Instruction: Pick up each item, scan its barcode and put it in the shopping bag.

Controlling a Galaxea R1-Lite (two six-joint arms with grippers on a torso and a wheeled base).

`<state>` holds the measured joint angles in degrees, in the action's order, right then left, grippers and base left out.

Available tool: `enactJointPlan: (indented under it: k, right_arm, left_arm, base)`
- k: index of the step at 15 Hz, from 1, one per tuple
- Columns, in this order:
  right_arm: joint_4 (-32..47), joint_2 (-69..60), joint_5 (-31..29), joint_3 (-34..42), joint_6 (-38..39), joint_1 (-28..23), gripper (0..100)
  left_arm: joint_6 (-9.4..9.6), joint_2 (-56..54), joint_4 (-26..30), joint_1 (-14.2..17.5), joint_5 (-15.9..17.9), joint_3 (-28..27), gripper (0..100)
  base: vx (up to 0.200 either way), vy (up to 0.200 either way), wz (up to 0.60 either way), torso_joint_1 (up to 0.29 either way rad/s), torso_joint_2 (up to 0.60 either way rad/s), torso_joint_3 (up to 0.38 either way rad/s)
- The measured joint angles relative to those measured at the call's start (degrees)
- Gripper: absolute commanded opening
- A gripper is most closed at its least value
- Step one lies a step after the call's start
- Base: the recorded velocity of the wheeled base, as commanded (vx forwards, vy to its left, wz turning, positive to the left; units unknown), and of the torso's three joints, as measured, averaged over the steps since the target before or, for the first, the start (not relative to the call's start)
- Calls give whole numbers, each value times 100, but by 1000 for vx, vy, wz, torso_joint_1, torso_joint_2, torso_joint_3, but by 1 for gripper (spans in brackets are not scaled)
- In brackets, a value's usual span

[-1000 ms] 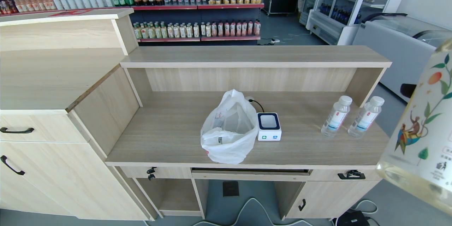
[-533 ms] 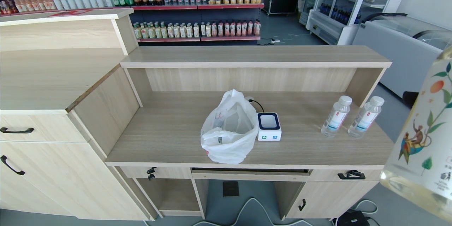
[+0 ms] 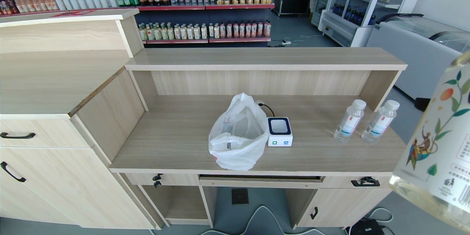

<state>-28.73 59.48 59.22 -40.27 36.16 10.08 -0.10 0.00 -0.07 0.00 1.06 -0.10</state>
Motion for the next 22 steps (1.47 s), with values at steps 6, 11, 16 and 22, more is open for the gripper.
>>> enactJointPlan:
  k: [6, 11, 16, 22]
  right_arm:
    - [-24, 546, -1308, 135, -2077, -614, 0]
    - [-967, 1707, -3295, 312, -4078, -1250, 0]
    - [-1620, 2560, -6034, 441, -5436, -1496, 0]
    - [-2469, 2971, -7022, 527, -6476, -1267, 0]
  left_arm:
    - [2, 0, 0, 0, 0, 0, 100]
    - [-1, 0, 0, -5, 0, 0, 100]
    - [0, 0, 0, 0, 0, 0, 100]
    - [2, 0, 0, 0, 0, 0, 100]
  base:
    - [0, 0, 0, 0, 0, 0]
    - [0, 0, 0, 0, 0, 0]
    - [0, 0, 0, 0, 0, 0]
    - [0, 0, 0, 0, 0, 0]
